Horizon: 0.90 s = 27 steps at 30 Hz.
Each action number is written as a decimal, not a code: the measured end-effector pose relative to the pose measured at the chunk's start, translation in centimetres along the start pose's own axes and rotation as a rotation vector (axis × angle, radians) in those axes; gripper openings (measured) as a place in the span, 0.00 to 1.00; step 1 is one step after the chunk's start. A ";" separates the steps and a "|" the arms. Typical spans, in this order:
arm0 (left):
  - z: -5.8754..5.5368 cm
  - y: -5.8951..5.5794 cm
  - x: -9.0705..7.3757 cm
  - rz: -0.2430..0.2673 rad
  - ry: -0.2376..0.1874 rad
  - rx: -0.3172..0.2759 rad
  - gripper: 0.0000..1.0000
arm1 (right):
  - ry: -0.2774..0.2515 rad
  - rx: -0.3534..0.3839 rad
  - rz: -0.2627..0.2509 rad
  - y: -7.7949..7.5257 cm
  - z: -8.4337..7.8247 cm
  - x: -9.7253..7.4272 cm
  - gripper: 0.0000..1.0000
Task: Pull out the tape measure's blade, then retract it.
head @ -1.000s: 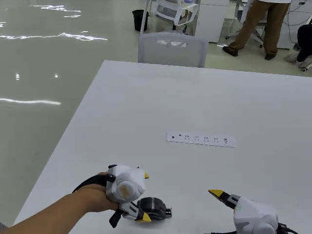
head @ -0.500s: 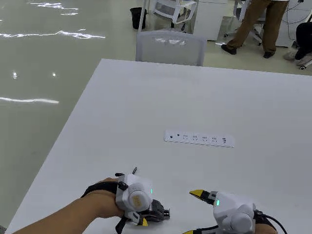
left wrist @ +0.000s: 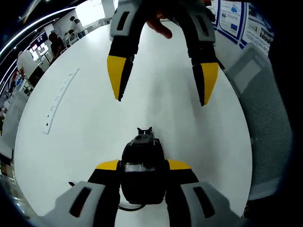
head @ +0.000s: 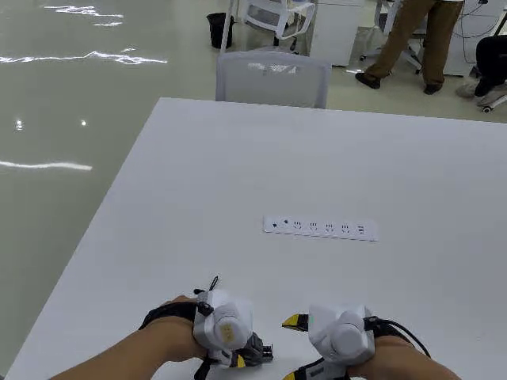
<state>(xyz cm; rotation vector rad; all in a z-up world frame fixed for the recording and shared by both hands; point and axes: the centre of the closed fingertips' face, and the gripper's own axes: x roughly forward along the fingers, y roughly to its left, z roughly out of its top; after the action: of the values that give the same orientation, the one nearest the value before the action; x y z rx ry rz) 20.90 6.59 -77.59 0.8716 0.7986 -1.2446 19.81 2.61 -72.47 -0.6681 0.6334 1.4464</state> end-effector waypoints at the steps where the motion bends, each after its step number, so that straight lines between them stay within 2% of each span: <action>1: 0.0 0.1 0.2 0.015 -0.003 0.002 0.32 | 0.004 -0.002 0.008 0.0 0.0 0.4 0.58; 5: -0.1 0.3 0.0 0.009 -0.038 -0.010 0.30 | 0.015 -0.011 0.032 0.1 0.0 1.3 0.52; 6: 0.0 0.1 0.0 -0.004 -0.044 0.019 0.30 | 0.023 -0.011 0.040 0.2 -0.1 1.6 0.52; 8: -0.2 -0.1 0.2 -0.022 -0.024 0.077 0.30 | 0.050 -0.017 0.049 -0.2 -0.8 2.3 0.50; 9: -0.2 -0.2 0.2 -0.027 -0.022 0.082 0.30 | 0.059 -0.019 0.058 -0.2 -1.1 2.6 0.47; 11: -0.2 -0.2 0.2 -0.033 -0.027 0.078 0.30 | 0.070 -0.012 0.084 0.3 -0.9 2.6 0.43; 15: -0.3 0.3 0.5 -0.025 -0.024 0.029 0.30 | 0.087 -0.004 0.070 -0.2 -1.6 3.6 0.39; 19: -0.2 0.2 0.3 -0.028 -0.021 0.033 0.30 | 0.094 0.006 0.067 -0.6 -1.8 4.7 0.36; 22: -0.2 0.2 0.2 -0.026 -0.020 0.033 0.30 | 0.119 0.009 0.062 -0.3 -1.9 5.2 0.31; 25: -0.1 0.1 0.1 -0.025 -0.019 0.040 0.30 | 0.163 -0.007 0.076 0.0 -2.8 5.7 0.31; 27: 0.0 0.1 0.0 -0.025 -0.024 0.038 0.30 | 0.168 -0.007 0.082 -0.1 -3.2 6.3 0.31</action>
<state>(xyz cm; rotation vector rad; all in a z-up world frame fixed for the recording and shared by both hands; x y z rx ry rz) 20.94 6.59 -77.54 0.8778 0.7714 -1.2936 20.16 4.46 -79.26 -0.7821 0.7944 1.4787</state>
